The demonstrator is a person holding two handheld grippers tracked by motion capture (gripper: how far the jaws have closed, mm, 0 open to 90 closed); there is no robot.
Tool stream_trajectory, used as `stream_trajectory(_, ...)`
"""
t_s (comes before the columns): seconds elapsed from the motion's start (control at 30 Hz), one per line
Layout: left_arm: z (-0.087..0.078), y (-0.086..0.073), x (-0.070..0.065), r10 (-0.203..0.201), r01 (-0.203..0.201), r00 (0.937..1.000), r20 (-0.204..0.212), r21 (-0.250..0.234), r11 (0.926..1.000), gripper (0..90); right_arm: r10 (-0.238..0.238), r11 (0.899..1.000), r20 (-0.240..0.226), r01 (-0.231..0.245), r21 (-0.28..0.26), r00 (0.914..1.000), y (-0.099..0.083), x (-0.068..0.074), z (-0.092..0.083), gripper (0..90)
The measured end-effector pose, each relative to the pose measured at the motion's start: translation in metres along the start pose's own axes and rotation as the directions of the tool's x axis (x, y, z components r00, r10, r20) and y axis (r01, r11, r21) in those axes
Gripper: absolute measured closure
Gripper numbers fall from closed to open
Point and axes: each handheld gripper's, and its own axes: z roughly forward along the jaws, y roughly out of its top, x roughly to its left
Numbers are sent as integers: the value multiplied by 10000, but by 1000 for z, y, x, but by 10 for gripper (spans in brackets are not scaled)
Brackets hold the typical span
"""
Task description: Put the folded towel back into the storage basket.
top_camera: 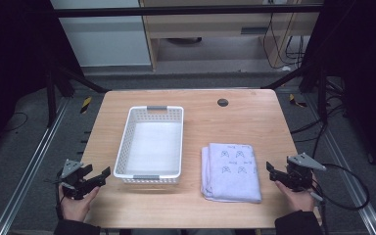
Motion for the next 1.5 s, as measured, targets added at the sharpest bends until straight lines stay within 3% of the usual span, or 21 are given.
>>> stream_trajectory(0.2, -7, 6, -8, -83, 88, 9998, 169, -302, 9995, 241, 164, 9995, -182, -169, -282, 9997, 3, -1, -6, 225)
stream_trajectory(0.33, -13, 11, -13, -104, 121, 9995, 293, -587, 9982, 239, 36, 9994, -249, -44, -339, 9997, 6, 2, -8, 215)
stream_trajectory(0.43, -15, 14, -16, -34, 62, 9992, 403, -706, 9975, 234, 26, 9990, -242, -37, -452, 9997, 8, 2, -11, 210)
stream_trajectory(0.5, -16, 17, -19, 107, -69, 9987, 493, -752, 9971, 223, 204, 9985, -393, -224, -500, 9990, 10, 2, -12, 203)
stream_trajectory(0.53, -17, 20, -23, 351, -305, 9981, 507, -895, 9955, 220, 493, 9960, -655, -539, -709, 9966, 14, 0, -15, 198)
stream_trajectory(0.6, -18, 22, -25, 401, -345, 9977, 554, -997, 9944, 220, 539, 9937, -647, -599, -945, 9964, 17, -1, -19, 199)
stream_trajectory(0.8, -20, 34, -38, 501, -401, 9957, 774, -1266, 9911, 220, 516, 9891, -597, -593, -1348, 9969, 26, -3, -23, 191)
stream_trajectory(0.93, -19, 39, -45, 615, -503, 9945, 845, -1288, 9904, 223, 382, 9901, -620, -462, -1329, 9973, 31, 0, -22, 182)
stream_trajectory(1.5, -13, 63, -91, 1320, -1110, 9799, 1494, -1409, 9838, 248, 38, 9843, -844, -186, -1757, 9964, 54, 7, -25, 163)
